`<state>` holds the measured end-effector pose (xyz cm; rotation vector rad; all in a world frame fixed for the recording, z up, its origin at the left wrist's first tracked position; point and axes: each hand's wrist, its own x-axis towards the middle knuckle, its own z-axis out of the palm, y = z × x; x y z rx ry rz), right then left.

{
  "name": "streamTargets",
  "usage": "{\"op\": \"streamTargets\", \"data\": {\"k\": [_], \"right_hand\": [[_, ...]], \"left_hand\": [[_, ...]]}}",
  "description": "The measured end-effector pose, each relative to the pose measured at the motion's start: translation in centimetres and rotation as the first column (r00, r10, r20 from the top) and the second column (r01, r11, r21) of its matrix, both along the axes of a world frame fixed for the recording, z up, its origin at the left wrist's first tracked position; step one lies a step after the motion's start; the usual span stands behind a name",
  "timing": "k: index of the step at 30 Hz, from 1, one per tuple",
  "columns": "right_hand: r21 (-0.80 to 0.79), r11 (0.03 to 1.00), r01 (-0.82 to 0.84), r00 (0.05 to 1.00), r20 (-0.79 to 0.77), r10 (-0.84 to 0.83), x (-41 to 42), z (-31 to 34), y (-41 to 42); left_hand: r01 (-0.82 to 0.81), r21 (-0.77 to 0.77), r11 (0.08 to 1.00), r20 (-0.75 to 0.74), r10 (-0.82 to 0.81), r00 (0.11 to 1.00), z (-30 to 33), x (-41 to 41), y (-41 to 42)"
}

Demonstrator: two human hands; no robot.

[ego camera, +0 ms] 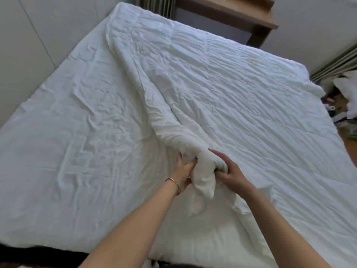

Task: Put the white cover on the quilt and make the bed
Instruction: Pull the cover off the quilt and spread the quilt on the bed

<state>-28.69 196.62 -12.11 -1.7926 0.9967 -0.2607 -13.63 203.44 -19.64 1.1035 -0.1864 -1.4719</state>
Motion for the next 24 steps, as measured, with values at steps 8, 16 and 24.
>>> {"op": "streamTargets", "data": {"k": [8, 16, 24], "right_hand": [[0.266, 0.964, -0.023, 0.986, -0.154, 0.066, 2.0, -0.4, 1.5], [0.454, 0.891, 0.018, 0.994, -0.102, 0.032, 8.4, -5.7, 5.0], [0.45, 0.888, -0.099, 0.995, 0.071, 0.075, 7.1, -6.9, 6.5]], "left_hand": [[0.377, 0.208, 0.903, 0.973, -0.231, 0.016, 1.7, 3.2, 5.2], [0.325, 0.221, 0.92, 0.946, -0.284, 0.16, -1.0, 4.3, 12.4], [-0.159, 0.618, 0.77, 0.58, -0.31, 0.754, -3.7, 7.0, 16.1]]}}
